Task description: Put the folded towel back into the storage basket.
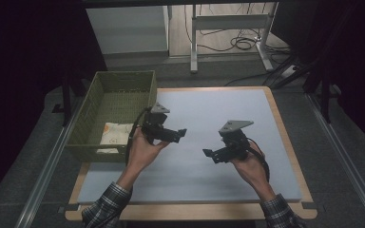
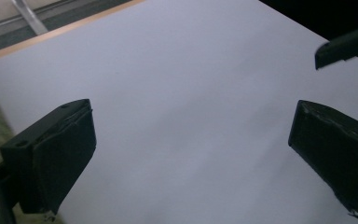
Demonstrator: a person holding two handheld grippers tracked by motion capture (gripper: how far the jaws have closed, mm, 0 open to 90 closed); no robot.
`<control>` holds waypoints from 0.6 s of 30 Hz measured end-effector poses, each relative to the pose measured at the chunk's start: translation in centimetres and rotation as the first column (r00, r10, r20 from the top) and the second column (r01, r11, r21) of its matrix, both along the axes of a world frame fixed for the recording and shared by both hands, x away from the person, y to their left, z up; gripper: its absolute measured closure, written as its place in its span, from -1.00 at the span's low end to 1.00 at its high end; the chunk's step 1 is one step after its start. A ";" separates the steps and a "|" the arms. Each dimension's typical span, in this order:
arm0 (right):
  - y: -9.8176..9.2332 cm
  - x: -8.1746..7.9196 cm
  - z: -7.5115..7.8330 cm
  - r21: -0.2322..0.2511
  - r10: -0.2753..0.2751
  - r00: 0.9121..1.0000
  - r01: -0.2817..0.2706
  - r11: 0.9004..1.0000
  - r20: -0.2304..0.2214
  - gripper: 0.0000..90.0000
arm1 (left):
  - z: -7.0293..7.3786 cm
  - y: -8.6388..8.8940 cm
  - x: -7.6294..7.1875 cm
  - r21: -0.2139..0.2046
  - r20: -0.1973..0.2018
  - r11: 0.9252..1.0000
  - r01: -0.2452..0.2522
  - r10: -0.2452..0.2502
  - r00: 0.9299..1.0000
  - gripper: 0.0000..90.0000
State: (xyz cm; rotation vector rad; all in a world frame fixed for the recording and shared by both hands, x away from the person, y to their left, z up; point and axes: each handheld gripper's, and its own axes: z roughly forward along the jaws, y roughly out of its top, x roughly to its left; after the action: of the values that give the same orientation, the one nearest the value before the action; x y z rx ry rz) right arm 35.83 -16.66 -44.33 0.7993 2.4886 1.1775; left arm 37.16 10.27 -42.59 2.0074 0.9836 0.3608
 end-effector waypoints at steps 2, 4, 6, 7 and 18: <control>-1.3 -0.3 -0.4 -0.009 -0.016 1.000 0.016 1.000 0.004 -0.90 | -0.8 -1.1 -0.8 -0.001 0.004 1.000 0.024 -0.024 1.000 -0.98; -2.5 -0.6 -0.8 -0.012 -0.034 0.999 0.034 0.999 -0.001 -0.92 | -1.6 -1.9 -1.4 -0.003 0.004 0.999 0.043 -0.043 0.999 -0.98; -3.6 -0.9 -1.4 -0.015 -0.049 0.999 0.049 0.999 -0.004 -0.95 | -2.7 -2.6 -2.0 0.013 -0.005 0.997 0.072 -0.072 0.997 -0.99; -4.1 -1.0 -1.8 -0.020 -0.058 0.998 0.058 0.998 -0.008 -0.96 | -3.3 -3.0 -2.3 0.026 -0.007 0.997 0.079 -0.079 0.997 -1.00; -7.4 -2.0 -7.2 -0.097 -0.151 0.987 0.145 0.985 -0.062 -0.98 | -10.3 -3.2 -4.7 0.139 -0.054 0.988 0.065 -0.058 0.997 -1.00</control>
State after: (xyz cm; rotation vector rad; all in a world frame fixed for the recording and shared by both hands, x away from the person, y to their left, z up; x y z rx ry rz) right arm 33.83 -24.09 -51.52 0.9957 2.4685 0.9940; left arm 32.42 7.12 -52.93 2.1782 0.9469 0.3562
